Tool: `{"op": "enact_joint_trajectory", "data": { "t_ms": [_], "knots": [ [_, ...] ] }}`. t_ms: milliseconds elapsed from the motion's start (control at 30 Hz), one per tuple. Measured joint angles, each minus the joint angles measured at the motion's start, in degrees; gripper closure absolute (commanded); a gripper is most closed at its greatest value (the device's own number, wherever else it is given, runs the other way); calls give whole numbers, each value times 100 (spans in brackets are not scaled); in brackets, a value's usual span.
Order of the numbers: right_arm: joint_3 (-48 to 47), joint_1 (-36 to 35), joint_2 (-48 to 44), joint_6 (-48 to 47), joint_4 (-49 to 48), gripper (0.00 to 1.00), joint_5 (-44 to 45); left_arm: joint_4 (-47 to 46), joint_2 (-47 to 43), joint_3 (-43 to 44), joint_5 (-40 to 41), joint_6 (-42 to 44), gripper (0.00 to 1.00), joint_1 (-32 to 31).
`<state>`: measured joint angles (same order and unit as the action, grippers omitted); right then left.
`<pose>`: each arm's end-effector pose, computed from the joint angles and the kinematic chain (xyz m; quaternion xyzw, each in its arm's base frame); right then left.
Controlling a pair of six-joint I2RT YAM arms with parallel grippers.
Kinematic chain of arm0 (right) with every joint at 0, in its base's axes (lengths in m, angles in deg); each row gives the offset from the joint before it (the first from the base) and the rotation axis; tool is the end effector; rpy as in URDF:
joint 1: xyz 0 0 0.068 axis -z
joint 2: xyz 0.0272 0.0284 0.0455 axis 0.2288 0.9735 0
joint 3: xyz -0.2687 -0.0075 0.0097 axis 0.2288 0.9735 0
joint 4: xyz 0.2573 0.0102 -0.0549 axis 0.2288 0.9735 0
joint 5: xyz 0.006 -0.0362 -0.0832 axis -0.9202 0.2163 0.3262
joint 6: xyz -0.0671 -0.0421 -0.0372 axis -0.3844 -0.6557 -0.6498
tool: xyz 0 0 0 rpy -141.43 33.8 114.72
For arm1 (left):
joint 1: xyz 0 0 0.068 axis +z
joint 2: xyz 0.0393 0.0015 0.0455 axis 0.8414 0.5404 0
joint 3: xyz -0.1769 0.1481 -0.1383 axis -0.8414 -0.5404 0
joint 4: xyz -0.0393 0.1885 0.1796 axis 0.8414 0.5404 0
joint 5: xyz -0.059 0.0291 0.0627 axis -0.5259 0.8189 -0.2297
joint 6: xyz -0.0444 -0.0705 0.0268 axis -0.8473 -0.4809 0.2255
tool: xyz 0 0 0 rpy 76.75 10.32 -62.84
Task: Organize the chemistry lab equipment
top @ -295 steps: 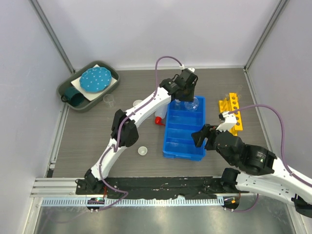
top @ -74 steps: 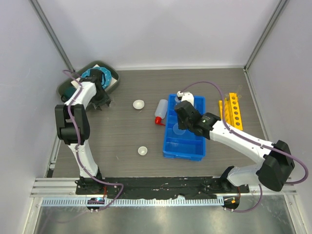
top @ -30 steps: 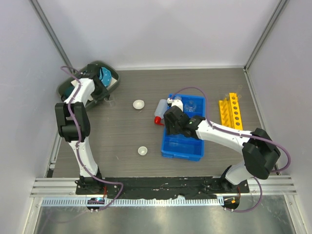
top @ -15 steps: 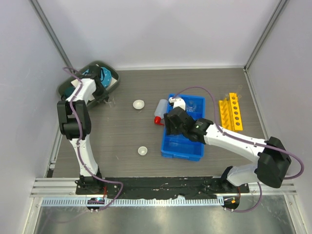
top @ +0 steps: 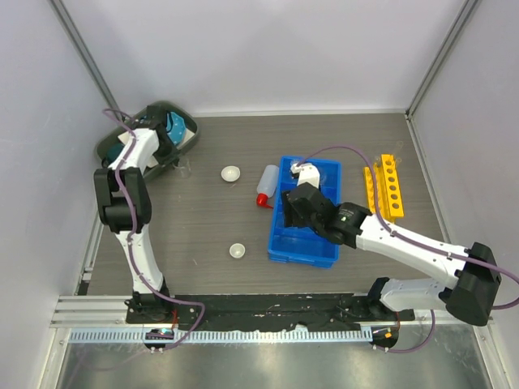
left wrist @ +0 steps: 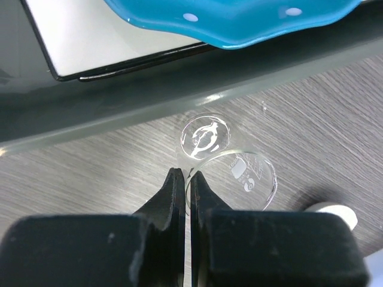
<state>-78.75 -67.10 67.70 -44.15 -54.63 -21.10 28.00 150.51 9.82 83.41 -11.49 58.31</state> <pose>0.1974 0.2139 0.2524 -0.1131 0.8928 0.1011 0.4242 0.4590 0.0173 0.1799 -0.3194 0.9216 -0.0080 0.2202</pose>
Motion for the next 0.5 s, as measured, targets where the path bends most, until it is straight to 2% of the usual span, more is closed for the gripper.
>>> {"op": "enact_joint_trajectory", "data": {
  "t_ms": [200,333,500],
  "knots": [
    [151,-7,-313,81,284,35,168,149,-778,-111,2,0,100,-251],
    [247,-9,-595,162,514,35,221,232,-1545,-105,-24,55,100,-796],
    [400,-9,-1217,378,1012,33,527,479,-2070,15,-15,153,100,-1659]
  ]
}}
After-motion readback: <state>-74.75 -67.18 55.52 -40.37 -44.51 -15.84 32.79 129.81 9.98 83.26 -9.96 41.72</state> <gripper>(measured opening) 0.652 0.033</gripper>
